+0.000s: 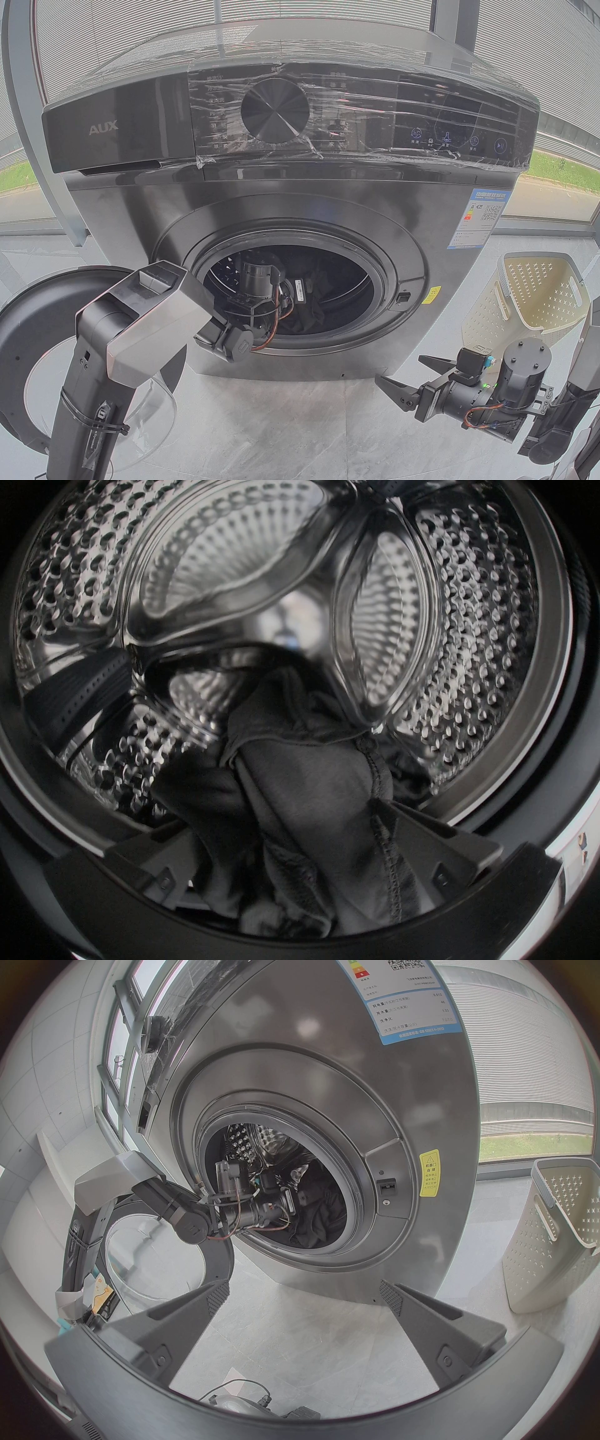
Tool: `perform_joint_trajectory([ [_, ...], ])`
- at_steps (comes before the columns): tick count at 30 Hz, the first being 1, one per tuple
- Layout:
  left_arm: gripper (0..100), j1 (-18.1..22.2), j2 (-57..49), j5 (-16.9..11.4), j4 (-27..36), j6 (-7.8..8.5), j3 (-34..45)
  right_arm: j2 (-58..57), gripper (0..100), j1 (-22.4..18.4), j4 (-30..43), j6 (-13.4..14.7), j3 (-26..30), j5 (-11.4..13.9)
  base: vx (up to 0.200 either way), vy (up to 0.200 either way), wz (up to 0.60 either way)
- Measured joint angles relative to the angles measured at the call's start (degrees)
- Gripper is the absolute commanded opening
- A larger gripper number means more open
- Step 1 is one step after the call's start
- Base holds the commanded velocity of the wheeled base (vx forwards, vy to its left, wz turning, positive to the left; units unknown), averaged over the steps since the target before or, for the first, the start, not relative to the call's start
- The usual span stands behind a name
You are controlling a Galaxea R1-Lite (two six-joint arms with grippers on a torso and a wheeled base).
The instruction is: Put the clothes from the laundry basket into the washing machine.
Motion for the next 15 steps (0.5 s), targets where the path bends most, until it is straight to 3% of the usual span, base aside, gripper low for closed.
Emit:
perform_joint_trajectory([
  [6,100,-0.5,-0.9,-2.2,0.4,0.52,6.2,0.0,100,0.0,0.0,0.0,0.0,0.0,0.0,0.0,0.0],
  [15,100,-1.4,-1.2,-3.2,0.5,0.77,9.4,0.1,100,0.0,0.0,0.0,0.0,0.0,0.0,0.0,0.0],
])
